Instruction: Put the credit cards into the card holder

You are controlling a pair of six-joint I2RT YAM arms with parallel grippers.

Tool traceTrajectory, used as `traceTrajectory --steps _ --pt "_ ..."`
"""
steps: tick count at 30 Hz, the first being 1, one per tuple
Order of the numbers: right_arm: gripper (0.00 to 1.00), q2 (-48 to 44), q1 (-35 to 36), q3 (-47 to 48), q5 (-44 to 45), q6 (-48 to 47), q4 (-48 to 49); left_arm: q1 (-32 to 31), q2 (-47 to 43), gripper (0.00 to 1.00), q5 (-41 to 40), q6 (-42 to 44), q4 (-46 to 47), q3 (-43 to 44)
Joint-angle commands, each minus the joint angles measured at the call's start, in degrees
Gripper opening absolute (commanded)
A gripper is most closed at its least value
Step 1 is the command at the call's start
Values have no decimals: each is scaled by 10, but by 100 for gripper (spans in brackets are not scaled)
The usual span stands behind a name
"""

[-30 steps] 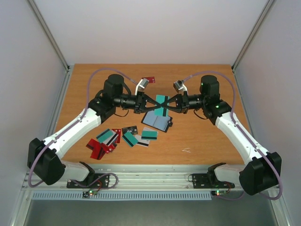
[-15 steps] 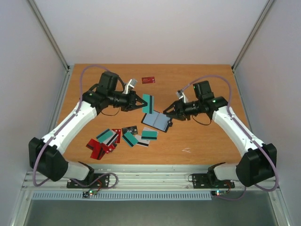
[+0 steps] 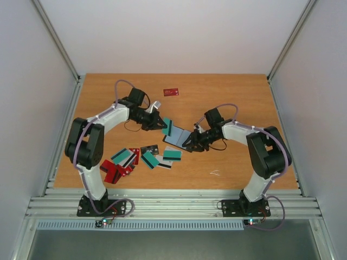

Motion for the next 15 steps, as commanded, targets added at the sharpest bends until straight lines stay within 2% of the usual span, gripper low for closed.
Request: traceTrajectory --steps 1,9,15 --pt "32 47 2 -4 -15 26 102 1 51 0 47 29 60 46" --pt "31 122 -5 20 0 -16 96 1 113 0 60 36 70 68" --pt "30 154 -54 24 22 -46 72 1 136 0 65 39 72 73"
